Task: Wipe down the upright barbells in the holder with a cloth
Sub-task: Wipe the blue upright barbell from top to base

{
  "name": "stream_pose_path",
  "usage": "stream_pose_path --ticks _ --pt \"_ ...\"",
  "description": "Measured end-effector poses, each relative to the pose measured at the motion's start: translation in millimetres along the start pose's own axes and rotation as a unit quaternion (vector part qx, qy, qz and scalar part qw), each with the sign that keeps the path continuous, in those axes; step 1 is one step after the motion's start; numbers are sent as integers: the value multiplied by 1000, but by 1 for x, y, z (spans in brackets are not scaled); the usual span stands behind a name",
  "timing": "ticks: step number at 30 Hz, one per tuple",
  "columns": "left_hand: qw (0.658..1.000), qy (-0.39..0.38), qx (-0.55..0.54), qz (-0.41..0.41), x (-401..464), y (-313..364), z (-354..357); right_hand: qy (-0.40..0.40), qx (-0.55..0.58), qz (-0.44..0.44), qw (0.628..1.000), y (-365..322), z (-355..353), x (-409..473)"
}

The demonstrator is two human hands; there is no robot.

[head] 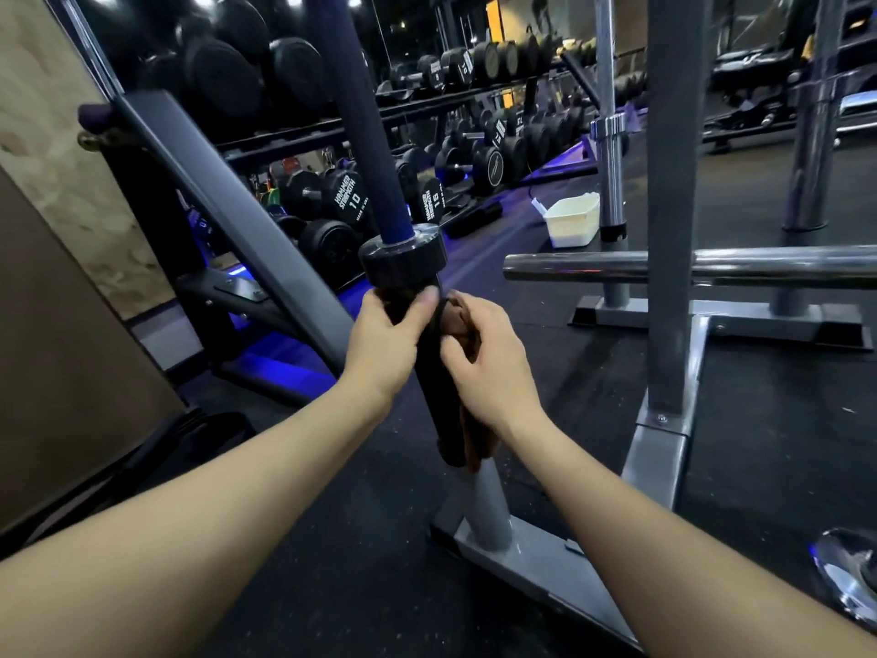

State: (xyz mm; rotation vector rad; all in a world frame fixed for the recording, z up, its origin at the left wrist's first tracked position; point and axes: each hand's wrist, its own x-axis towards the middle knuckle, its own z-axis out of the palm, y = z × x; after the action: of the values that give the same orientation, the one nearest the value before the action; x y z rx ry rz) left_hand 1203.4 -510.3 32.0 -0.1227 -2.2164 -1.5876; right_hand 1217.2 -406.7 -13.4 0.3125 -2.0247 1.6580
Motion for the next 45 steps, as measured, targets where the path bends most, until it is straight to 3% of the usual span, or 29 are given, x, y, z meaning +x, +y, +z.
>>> stream_pose_path --ticks 5,13,18,21,24,26,29,33,40,45 --pt "996 62 68 -12 12 7 11 -17 -12 -7 1000 5 -4 1" --pt "999 -32 3 35 22 6 -4 100 85 70 989 -5 -12 17" --pt "993 -105 -30 41 23 -1 -14 29 135 30 990 -9 0 15" --pt "989 -142 -50 13 19 -16 -20 -39 60 75 995 18 -1 -1" --pt "993 -119 -15 5 6 -29 -26 -119 -57 119 984 38 -5 -18" --pt "994 -106 -18 8 -3 -35 -28 -69 -67 93 991 29 -6 -13" --pt "996 -81 -29 31 -8 -37 -27 30 14 15 999 -5 -4 8" --pt "998 -43 -42 26 -13 -45 -27 42 -2 -81 996 -4 4 2" --pt "998 -46 -41 9 -27 -60 -25 -110 -101 76 986 56 -3 -33" --pt "998 -57 -38 -2 -35 -59 -26 -91 -151 62 982 47 -6 -38"
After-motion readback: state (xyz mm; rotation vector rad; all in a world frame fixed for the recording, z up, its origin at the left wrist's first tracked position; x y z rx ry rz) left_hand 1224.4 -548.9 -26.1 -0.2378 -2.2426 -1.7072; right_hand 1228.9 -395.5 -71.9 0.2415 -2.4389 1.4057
